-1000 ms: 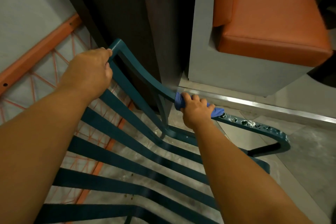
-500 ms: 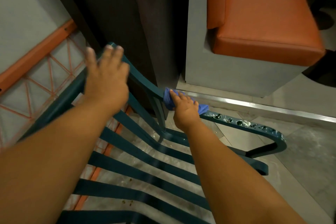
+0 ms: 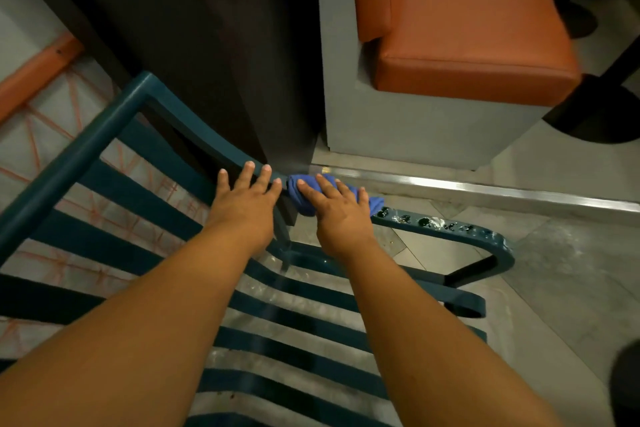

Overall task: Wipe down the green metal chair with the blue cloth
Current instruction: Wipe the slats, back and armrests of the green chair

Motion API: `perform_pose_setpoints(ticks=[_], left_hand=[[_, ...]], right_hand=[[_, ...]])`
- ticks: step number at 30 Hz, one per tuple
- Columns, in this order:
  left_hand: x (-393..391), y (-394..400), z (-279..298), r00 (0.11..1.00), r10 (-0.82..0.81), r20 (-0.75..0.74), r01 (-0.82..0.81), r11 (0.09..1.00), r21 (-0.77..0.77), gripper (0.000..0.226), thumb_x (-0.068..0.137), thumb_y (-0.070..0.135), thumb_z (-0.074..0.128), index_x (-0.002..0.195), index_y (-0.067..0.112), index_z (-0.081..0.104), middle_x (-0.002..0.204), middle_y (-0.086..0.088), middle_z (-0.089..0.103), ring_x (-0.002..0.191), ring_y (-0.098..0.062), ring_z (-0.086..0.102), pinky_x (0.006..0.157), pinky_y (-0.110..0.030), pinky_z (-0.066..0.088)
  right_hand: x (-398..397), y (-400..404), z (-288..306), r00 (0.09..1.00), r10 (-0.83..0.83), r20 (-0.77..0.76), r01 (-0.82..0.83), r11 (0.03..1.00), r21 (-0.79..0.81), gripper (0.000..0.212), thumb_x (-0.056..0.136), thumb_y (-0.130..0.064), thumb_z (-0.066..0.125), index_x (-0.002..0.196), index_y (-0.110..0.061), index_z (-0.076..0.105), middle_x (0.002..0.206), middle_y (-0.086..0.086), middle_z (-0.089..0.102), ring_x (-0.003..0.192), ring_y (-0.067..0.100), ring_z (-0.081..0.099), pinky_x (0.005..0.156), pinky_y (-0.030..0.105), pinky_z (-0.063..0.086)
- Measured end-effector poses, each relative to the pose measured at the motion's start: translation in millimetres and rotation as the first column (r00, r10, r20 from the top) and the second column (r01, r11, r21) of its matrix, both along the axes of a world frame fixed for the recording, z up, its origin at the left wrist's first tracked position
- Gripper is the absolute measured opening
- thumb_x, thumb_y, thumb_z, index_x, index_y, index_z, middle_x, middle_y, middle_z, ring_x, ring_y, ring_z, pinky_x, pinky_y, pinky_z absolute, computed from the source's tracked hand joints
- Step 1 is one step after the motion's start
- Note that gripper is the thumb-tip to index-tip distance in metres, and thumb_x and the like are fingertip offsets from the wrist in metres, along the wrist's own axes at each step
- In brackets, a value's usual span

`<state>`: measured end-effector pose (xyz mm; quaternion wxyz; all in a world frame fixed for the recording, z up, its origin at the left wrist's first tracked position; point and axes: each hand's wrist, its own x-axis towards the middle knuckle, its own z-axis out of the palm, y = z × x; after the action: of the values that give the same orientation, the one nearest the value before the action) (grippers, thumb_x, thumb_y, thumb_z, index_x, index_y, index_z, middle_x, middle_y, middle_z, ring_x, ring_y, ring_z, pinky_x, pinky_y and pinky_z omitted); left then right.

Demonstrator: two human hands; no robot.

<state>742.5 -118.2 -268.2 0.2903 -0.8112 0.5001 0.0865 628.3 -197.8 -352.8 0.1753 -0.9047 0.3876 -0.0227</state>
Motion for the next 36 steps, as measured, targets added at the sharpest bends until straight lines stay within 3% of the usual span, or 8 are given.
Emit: perform_pose_setpoints(ticks=[3, 9, 13, 16, 20, 27, 32, 36], left_hand=[[-4, -2, -4, 1.0, 0.023, 0.002, -0.023, 0.999, 0.023, 0.088, 0.09, 0.018, 0.051, 0.151, 0.026, -0.011, 0.158, 0.0, -0.021, 0.144, -0.029, -0.021, 0.114, -0.058, -0.005], [-13, -5, -7, 1.0, 0.006, 0.025, -0.007, 0.999, 0.042, 0.086, 0.09, 0.013, 0.048, 0.15, 0.024, -0.012, 0.158, -0.001, -0.021, 0.144, -0.032, -0.02, 0.113, -0.059, -0.007], [-12, -6, -11, 1.0, 0.008, -0.012, -0.007, 0.999, 0.038, 0.09, 0.087, 0.008, 0.05, 0.15, 0.027, -0.013, 0.158, 0.0, -0.022, 0.143, -0.033, -0.022, 0.113, -0.06, -0.008], [-15, -8, -12, 0.999, 0.033, -0.029, -0.032, 0.999, 0.034, 0.094, 0.086, 0.006, 0.051, 0.149, 0.03, -0.014, 0.157, 0.0, -0.023, 0.142, -0.033, -0.023, 0.113, -0.059, -0.009], [-17, -9, -11, 0.999, 0.035, -0.037, -0.033, 0.998, 0.053, 0.099, 0.084, 0.006, 0.055, 0.148, 0.036, -0.015, 0.157, 0.0, -0.025, 0.142, -0.034, -0.024, 0.113, -0.059, -0.007], [-16, -10, -14, 0.999, 0.034, -0.042, -0.031, 0.997, 0.073, 0.106, 0.081, 0.002, 0.058, 0.147, 0.039, -0.016, 0.156, 0.001, -0.027, 0.141, -0.034, -0.026, 0.113, -0.059, -0.008], [-17, -10, -15, 0.999, 0.03, -0.041, -0.027, 0.998, 0.065, 0.105, 0.082, 0.003, 0.058, 0.147, 0.039, -0.016, 0.156, 0.0, -0.026, 0.141, -0.034, -0.025, 0.113, -0.059, -0.007], [-17, -11, -14, 0.999, 0.024, -0.041, -0.021, 0.997, 0.072, 0.105, 0.081, 0.001, 0.057, 0.147, 0.039, -0.016, 0.156, 0.0, -0.027, 0.141, -0.034, -0.025, 0.113, -0.06, -0.008]], right_hand=[[6, -6, 6, 0.993, -0.08, -0.089, 0.086, 0.994, 0.064, 0.086, 0.089, -0.014, 0.057, 0.148, -0.048, 0.003, 0.161, -0.002, 0.011, 0.147, 0.036, 0.002, 0.11, 0.069, -0.006], [-20, -2, -1, 0.997, 0.067, 0.045, -0.068, 0.997, 0.02, 0.083, 0.087, 0.0, 0.052, 0.15, -0.041, 0.015, 0.162, -0.005, 0.007, 0.148, 0.026, 0.004, 0.117, 0.05, -0.002], [-28, -20, 3, 0.999, 0.006, -0.042, -0.003, 0.998, 0.067, 0.08, 0.087, -0.009, 0.057, 0.15, -0.037, 0.016, 0.158, 0.001, 0.022, 0.143, 0.029, 0.02, 0.116, 0.053, 0.009], [-15, -12, 12, 0.995, -0.062, -0.073, 0.069, 0.993, 0.099, 0.08, 0.089, -0.011, 0.056, 0.152, -0.034, 0.011, 0.16, 0.003, 0.016, 0.146, 0.031, 0.01, 0.116, 0.056, 0.003], [-40, 0, 1, 0.998, 0.062, 0.005, -0.062, 0.998, -0.003, 0.085, 0.088, -0.002, 0.054, 0.151, -0.039, 0.01, 0.162, -0.005, 0.003, 0.148, 0.026, -0.001, 0.116, 0.05, -0.005], [-46, -24, 14, 0.978, -0.081, -0.192, 0.095, 0.993, 0.064, 0.08, 0.089, -0.022, 0.06, 0.15, -0.038, 0.012, 0.149, 0.004, 0.035, 0.136, 0.034, 0.03, 0.113, 0.059, 0.015], [-74, -10, 1, 0.998, 0.039, -0.054, -0.042, 0.998, -0.05, 0.085, 0.091, -0.007, 0.055, 0.15, -0.044, 0.005, 0.161, -0.002, 0.01, 0.147, 0.03, 0.009, 0.116, 0.055, -0.002], [-101, -29, 2, 0.993, -0.006, -0.114, 0.0, 0.998, -0.056, 0.069, 0.095, -0.026, 0.051, 0.149, -0.041, 0.012, 0.153, 0.002, 0.031, 0.137, 0.03, 0.03, 0.114, 0.054, 0.017]])
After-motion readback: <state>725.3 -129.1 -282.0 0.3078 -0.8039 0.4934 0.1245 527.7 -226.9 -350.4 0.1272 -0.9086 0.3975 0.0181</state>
